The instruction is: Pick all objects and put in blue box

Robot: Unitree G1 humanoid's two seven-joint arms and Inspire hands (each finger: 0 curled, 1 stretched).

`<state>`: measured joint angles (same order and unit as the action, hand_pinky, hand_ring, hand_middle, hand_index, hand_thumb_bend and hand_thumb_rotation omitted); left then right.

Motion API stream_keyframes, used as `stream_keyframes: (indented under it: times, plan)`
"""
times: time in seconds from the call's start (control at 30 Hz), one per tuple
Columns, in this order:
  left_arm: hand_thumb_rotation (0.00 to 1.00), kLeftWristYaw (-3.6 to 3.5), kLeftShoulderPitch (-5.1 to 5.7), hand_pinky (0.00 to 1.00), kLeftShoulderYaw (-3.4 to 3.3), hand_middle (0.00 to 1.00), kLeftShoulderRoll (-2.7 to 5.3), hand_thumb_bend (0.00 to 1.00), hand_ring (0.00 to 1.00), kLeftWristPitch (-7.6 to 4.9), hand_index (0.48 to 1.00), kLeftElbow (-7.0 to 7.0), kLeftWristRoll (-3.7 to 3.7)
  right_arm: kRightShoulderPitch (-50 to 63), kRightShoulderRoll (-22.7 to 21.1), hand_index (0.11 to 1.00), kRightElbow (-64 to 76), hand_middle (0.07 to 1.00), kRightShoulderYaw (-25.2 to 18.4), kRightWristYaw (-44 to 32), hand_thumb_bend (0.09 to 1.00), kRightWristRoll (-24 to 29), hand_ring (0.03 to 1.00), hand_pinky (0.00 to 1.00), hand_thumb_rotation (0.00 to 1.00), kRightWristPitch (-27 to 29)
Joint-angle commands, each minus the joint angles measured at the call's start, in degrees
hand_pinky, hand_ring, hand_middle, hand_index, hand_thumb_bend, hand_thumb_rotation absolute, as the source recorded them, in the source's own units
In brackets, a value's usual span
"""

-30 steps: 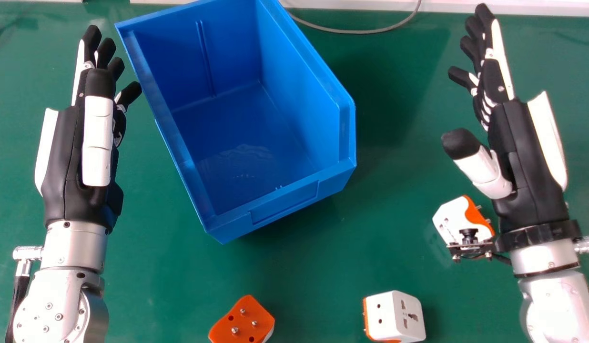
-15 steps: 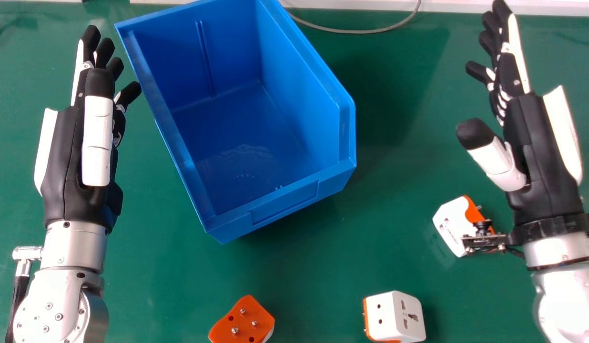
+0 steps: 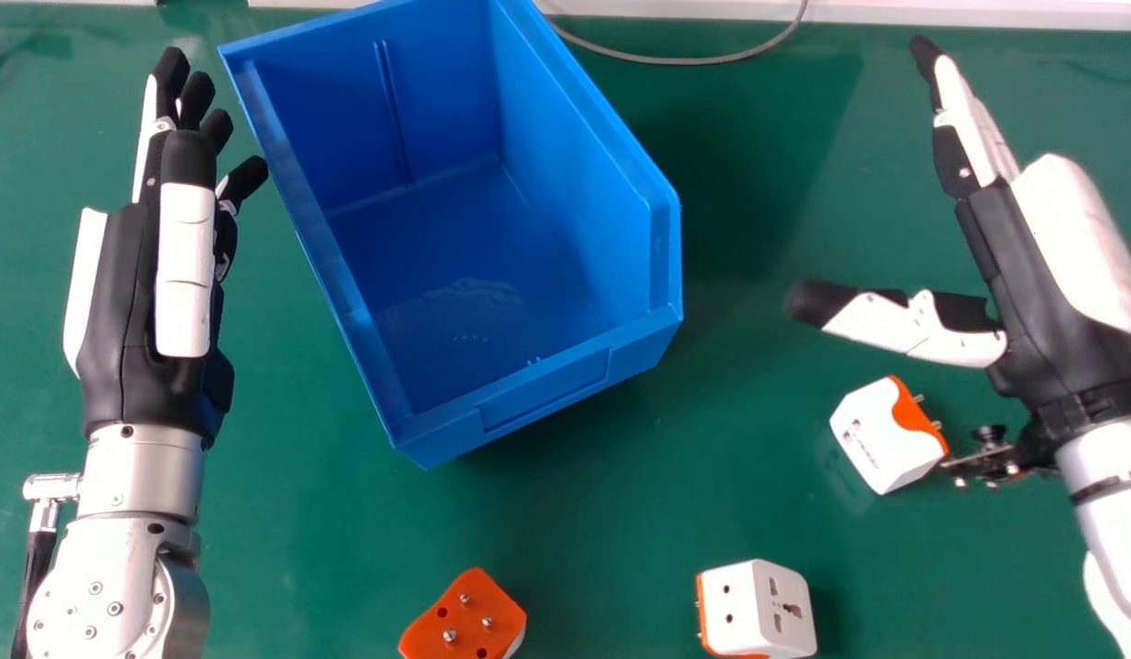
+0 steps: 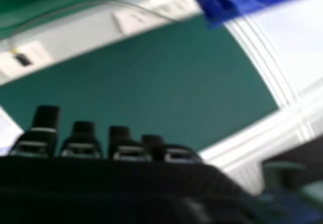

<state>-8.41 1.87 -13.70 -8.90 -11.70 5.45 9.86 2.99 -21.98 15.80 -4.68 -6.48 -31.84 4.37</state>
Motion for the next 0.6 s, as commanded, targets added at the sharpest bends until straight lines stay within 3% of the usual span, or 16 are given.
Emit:
stream_keyframes:
  times: [0.0, 0.13, 0.3, 0.43, 0.5, 0.57]
  plan:
    - [0.97, 0.48, -0.86, 0.91, 0.26, 1.00, 0.17, 0.82, 0.98, -0.46, 0.991, 1.35, 0.05, 0.7, -2.3, 1.000, 5.1, 0.997, -0.1, -3.6, 0.927, -2.0, 0.977, 0.88, 0.81, -4.0]
    - [0.97, 0.90, -1.40, 0.91, 0.44, 1.00, 0.49, 0.82, 0.98, -0.38, 0.992, 0.96, 0.05, 1.2, -4.5, 0.998, 10.7, 0.992, -0.3, -10.9, 0.932, -2.8, 0.968, 0.86, 0.77, -10.6]
    - [0.97, 0.79, -2.36, 0.91, 0.80, 1.00, 0.39, 0.82, 0.98, 1.10, 0.991, 0.68, 0.55, 0.2, -8.4, 0.993, 19.1, 0.985, -0.1, -22.5, 0.936, -4.3, 0.953, 0.84, 0.72, -20.3]
    - [0.96, 0.20, -3.11, 0.92, 1.04, 1.00, 0.04, 0.83, 0.98, 1.42, 0.992, 0.29, 0.57, -1.4, -13.7, 0.991, 23.9, 0.977, -0.1, -31.1, 0.955, -6.3, 0.894, 0.74, 0.63, -24.7]
    - [0.96, -0.14, -3.32, 0.92, 0.99, 1.00, -0.04, 0.83, 0.98, 1.83, 0.992, 0.29, 0.99, -2.8, -16.2, 0.991, 25.1, 0.977, -0.1, -35.0, 0.955, -6.5, 0.894, 0.74, 0.63, -26.7]
    - [0.96, -0.08, -3.48, 0.92, 0.91, 1.00, 0.04, 0.83, 0.98, 1.81, 0.992, 0.13, 0.96, -4.5, -18.6, 0.991, 25.6, 0.977, -0.1, -38.3, 0.955, -5.9, 0.894, 0.74, 0.63, -28.0]
